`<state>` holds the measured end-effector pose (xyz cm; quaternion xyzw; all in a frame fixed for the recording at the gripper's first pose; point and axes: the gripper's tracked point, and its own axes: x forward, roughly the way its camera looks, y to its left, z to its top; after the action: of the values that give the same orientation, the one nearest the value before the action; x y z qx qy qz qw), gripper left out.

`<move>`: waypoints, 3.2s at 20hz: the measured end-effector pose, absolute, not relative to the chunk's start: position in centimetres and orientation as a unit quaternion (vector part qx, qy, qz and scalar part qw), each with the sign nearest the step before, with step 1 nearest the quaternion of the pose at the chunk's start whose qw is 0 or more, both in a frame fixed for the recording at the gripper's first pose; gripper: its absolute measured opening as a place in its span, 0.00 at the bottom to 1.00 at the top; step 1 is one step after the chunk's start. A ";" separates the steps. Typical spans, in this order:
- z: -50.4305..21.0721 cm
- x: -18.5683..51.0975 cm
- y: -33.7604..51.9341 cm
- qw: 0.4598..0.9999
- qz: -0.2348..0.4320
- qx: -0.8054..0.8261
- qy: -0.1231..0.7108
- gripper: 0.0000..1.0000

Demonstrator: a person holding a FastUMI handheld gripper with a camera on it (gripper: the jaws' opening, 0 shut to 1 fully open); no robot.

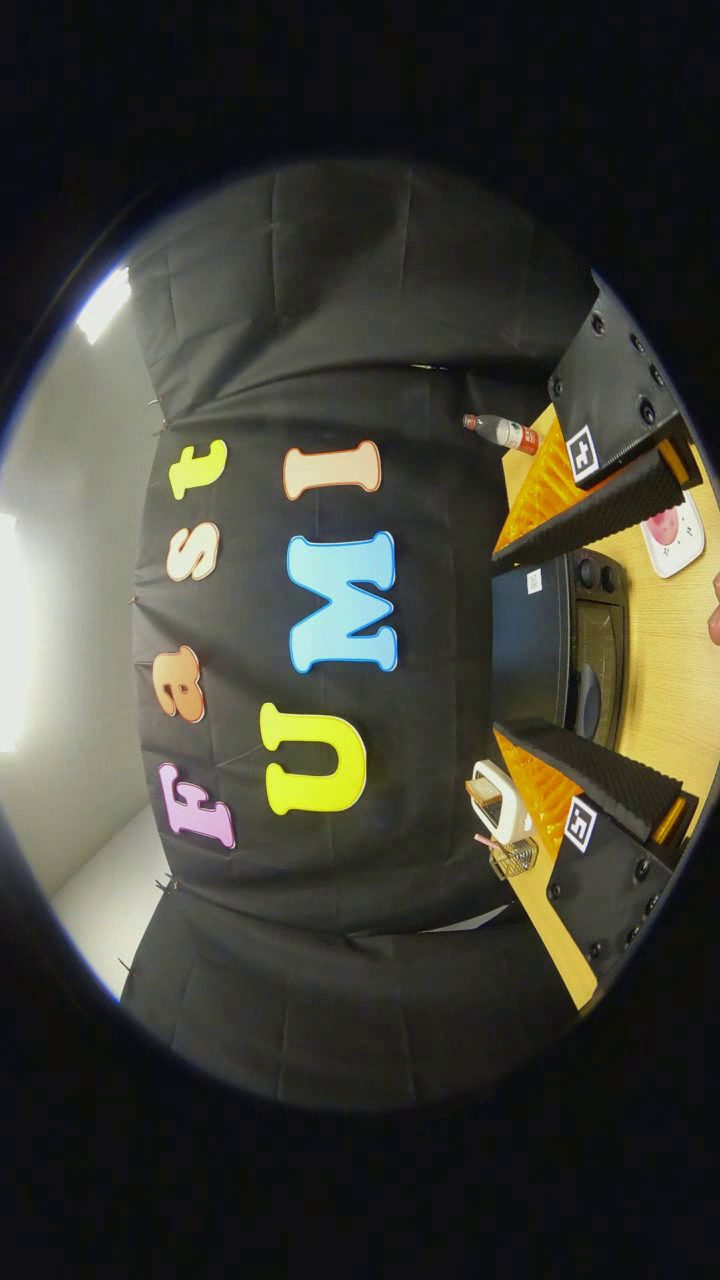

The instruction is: Open the toaster oven, put the food inside, and close the toaster oven door.

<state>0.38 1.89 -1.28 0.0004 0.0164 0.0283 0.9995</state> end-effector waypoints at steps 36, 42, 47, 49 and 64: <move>-17.4 13.6 9.5 0.978 0.057 -0.009 0.199 0.98; -19.7 14.6 10.6 0.972 0.062 -0.002 0.225 0.98; -19.8 14.7 10.9 0.973 0.058 0.000 0.226 0.97; -19.9 14.5 10.9 0.972 0.057 0.002 0.226 0.97; -23.0 7.4 10.8 0.958 0.061 -0.003 0.282 0.97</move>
<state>7.36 10.77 -23.04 -0.0025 0.2817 0.0605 0.9576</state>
